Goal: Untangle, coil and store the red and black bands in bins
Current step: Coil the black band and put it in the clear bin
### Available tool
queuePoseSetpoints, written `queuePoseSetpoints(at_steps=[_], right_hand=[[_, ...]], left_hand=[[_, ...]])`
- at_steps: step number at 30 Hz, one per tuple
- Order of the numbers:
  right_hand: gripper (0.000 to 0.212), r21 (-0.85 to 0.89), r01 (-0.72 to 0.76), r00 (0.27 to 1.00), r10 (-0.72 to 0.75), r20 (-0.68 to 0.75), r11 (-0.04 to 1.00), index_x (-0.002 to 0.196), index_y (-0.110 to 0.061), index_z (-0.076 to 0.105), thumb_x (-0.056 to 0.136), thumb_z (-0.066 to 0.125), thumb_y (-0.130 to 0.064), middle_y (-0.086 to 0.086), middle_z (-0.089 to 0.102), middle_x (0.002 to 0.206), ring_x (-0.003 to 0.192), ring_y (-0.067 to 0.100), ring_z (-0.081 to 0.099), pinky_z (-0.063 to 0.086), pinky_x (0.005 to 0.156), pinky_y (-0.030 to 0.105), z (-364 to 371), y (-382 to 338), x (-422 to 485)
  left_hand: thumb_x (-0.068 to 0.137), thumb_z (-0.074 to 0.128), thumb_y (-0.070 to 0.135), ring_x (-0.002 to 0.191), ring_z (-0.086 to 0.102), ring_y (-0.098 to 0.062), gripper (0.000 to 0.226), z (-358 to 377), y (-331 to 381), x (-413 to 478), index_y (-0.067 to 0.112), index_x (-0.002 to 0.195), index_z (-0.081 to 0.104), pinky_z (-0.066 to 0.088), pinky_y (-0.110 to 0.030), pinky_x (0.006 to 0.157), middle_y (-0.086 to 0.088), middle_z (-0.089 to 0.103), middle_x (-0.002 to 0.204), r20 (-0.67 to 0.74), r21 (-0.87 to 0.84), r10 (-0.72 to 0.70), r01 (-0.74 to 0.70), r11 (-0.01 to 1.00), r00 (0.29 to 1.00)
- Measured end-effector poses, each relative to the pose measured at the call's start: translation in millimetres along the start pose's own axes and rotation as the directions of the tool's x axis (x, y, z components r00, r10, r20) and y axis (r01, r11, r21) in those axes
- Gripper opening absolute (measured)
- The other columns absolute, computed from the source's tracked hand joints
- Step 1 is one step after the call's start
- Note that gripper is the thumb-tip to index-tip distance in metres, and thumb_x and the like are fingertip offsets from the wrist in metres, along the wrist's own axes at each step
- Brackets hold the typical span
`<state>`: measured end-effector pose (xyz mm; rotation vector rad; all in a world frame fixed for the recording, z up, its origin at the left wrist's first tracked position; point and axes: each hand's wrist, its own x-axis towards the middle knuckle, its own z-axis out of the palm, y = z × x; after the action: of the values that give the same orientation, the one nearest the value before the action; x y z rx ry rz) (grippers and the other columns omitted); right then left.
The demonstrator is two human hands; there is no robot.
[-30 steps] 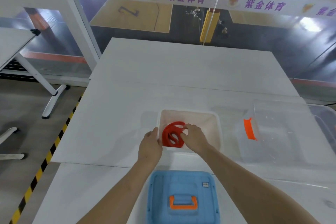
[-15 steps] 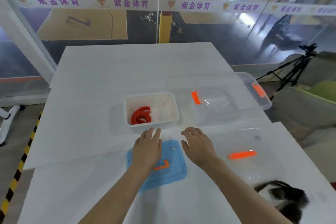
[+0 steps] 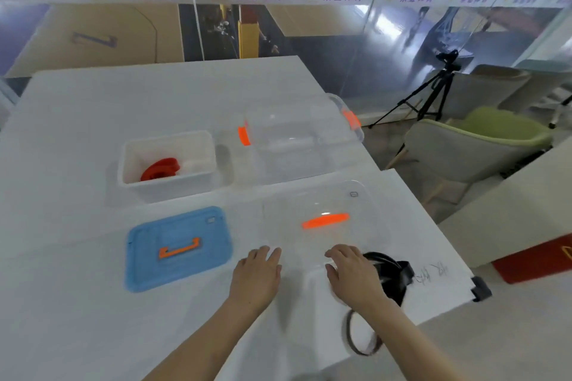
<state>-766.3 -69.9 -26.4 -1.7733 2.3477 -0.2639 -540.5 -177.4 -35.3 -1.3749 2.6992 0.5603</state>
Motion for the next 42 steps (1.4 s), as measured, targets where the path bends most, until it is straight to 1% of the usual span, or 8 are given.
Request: queuePoseSetpoints(at_steps=[9,18,22,25,32,36,39,42], right_hand=[[0.025,0.015,0.023,0.985,-0.025,0.172,1.0,0.12,-0.02,0.073,0.097,0.063,-0.022,-0.003,0.07,0.122,0.118,0.022,0.063,0.056,0.086,0.033,7.4,164.0,-68.1],[0.041,-0.051,0.339,0.846,-0.28,0.454,0.94,0.127,-0.021,0.069,0.091,0.057,-0.007,0.003,0.061,0.127,0.126,0.027,0.051,0.047,0.092,0.037,37.9,206.2,-88.5],[0.023,-0.102,0.356,0.866,-0.288,0.408,0.929,0.104,-0.022,0.079,0.083,0.075,-0.014,0.002,0.064,0.104,0.108,0.029,0.059,0.051,0.079,0.035,54.3,211.1,-90.1],[0.019,-0.139,0.335,0.901,-0.274,0.337,0.932,0.072,-0.028,0.076,0.063,0.091,-0.022,-0.006,0.059,0.085,0.089,0.023,0.061,0.049,0.068,0.03,63.1,211.0,-93.3],[0.054,-0.02,0.262,0.928,-0.246,0.281,0.965,0.134,-0.028,0.061,0.081,0.075,-0.032,-0.001,0.059,0.127,0.123,0.026,0.054,0.049,0.099,0.038,53.5,205.6,-100.1],[0.074,0.138,0.334,0.894,-0.36,0.268,0.933,0.154,-0.028,0.039,0.085,0.064,-0.033,-0.006,0.037,0.163,0.154,0.02,0.027,0.026,0.125,0.041,28.7,191.8,-96.8],[0.062,0.258,0.333,0.855,-0.405,0.323,0.907,0.15,-0.032,0.044,0.09,0.062,-0.04,-0.01,0.052,0.152,0.144,0.015,0.043,0.03,0.125,0.041,13.1,185.6,-89.9],[0.037,0.514,0.142,0.889,-0.337,0.311,0.846,0.13,-0.035,0.057,0.095,0.063,-0.043,-0.014,0.069,0.118,0.109,0.008,0.065,0.053,0.101,0.041,-12.0,182.2,-88.8]], left_hand=[[0.109,0.03,0.042,0.126,0.052,-0.023,0.048,99.2,150.1,-20.3,0.026,0.154,0.036,0.047,-0.038,0.092,-0.002,0.051,0.143,0.272,-0.016,-0.073,0.081,0.997,0.959],[0.088,0.062,0.059,0.124,0.051,-0.026,0.078,158.6,197.7,-45.1,0.026,0.152,0.032,0.05,-0.041,0.093,-0.004,0.052,0.135,0.436,-0.112,-0.127,0.194,0.975,0.891],[0.081,0.077,0.05,0.129,0.045,-0.025,0.104,181.9,203.3,-45.8,0.016,0.159,0.017,0.048,-0.039,0.103,-0.004,0.043,0.144,0.385,-0.141,-0.116,0.183,0.973,0.916],[0.09,0.069,0.043,0.121,0.05,-0.019,0.086,196.0,207.1,-46.7,0.017,0.157,0.024,0.048,-0.033,0.099,-0.002,0.05,0.137,0.281,-0.166,-0.138,0.19,0.968,0.95],[0.099,0.058,0.016,0.112,0.059,-0.019,0.045,176.9,206.0,-58.3,0.024,0.142,0.049,0.047,-0.029,0.096,0.0,0.058,0.125,0.201,-0.345,-0.113,0.178,0.921,0.973],[0.103,0.053,0.013,0.103,0.053,-0.013,0.038,146.7,206.5,-64.2,0.027,0.138,0.06,0.043,-0.021,0.094,0.005,0.052,0.114,0.061,-0.399,0.003,0.022,0.917,0.998],[0.105,0.049,0.012,0.098,0.057,-0.008,0.033,109.2,213.0,-59.3,0.024,0.133,0.062,0.045,-0.018,0.092,0.008,0.053,0.113,-0.061,-0.455,0.019,-0.045,0.89,0.998],[0.105,0.05,0.015,0.104,0.058,-0.001,0.03,67.6,224.3,-53.8,0.026,0.131,0.06,0.042,-0.013,0.094,0.01,0.059,0.115,-0.172,-0.532,-0.04,-0.058,0.845,0.984]])
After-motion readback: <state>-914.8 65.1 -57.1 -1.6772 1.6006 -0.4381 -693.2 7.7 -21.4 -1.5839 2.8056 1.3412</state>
